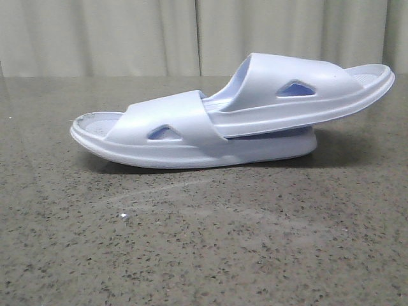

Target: Insert blue slippers together front up

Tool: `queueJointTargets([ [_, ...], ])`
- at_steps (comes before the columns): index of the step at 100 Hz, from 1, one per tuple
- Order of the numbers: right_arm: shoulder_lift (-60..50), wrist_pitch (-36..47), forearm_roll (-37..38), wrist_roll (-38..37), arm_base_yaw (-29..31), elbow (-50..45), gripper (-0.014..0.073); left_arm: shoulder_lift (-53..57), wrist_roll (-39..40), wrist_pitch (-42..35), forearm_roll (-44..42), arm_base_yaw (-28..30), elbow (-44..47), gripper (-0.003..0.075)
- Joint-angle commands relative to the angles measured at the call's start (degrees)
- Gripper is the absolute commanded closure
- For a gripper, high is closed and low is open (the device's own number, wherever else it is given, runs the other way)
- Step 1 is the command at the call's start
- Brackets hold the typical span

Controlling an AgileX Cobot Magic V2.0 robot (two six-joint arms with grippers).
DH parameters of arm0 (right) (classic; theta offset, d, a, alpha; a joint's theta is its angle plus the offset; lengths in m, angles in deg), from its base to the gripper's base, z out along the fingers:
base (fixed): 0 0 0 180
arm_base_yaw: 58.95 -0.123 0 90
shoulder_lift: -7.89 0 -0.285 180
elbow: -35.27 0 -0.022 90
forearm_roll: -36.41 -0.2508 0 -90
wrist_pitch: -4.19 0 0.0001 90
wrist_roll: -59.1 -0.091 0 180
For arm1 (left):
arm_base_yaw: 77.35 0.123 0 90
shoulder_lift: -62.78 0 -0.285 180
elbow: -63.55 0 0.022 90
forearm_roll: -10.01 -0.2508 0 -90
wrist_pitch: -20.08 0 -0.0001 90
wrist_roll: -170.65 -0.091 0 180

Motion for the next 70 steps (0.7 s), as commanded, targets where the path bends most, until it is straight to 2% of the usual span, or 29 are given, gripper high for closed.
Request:
queueJointTargets([
  [1,0.4,3.8,1.4,0.4,0.5,1.4,0.0701,1.1,1.2,-6.5,-0.6,-0.5,0.4,0.0704],
  [20,0.4,3.8,1.4,0.4,0.5,1.4,0.0701,2.0,1.2,-4.6,-1.3,0.2,0.4,0.0704],
  [49,0.4,3.8,1.4,0.4,0.5,1.4,0.0701,6.4,1.2,-4.4,-1.3,6.9,0.4,0.0704],
  [70,0.4,3.8,1.4,0.4,0.5,1.4,0.0701,6.5,1.2,-4.1,-1.3,8.2,0.4,0.0704],
])
